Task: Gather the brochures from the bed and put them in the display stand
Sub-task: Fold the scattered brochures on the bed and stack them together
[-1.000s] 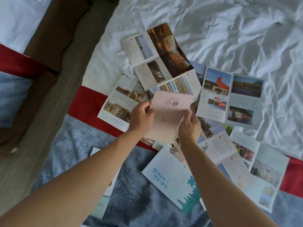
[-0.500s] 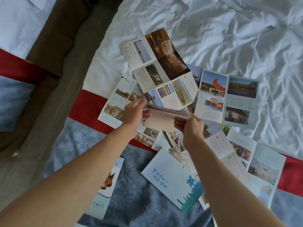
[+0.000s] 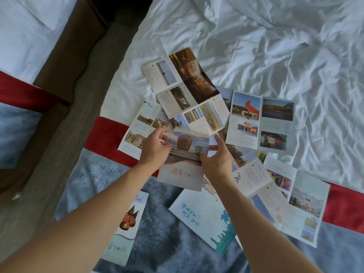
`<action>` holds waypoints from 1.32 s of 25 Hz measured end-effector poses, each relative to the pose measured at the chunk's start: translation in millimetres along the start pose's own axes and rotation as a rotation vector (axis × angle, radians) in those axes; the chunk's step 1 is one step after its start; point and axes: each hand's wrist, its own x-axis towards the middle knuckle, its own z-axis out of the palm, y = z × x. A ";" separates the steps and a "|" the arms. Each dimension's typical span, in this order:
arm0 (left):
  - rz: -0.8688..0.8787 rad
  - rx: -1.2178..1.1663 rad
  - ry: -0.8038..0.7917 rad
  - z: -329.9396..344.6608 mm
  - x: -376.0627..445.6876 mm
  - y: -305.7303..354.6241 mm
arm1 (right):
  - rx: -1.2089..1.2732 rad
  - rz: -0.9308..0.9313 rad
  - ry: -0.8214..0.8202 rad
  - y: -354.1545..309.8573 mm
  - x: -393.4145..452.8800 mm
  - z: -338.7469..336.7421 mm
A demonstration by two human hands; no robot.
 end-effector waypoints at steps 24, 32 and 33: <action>-0.034 0.498 0.079 -100.7 -151.8 -215.5 | -0.601 -0.168 -0.365 78.0 -204.9 172.1; 0.105 0.447 0.150 -111.2 -159.7 -238.1 | -0.661 -0.205 -0.329 84.0 -222.7 196.6; 0.134 0.453 0.156 -109.1 -159.5 -236.5 | -0.669 -0.200 -0.327 84.3 -223.3 196.7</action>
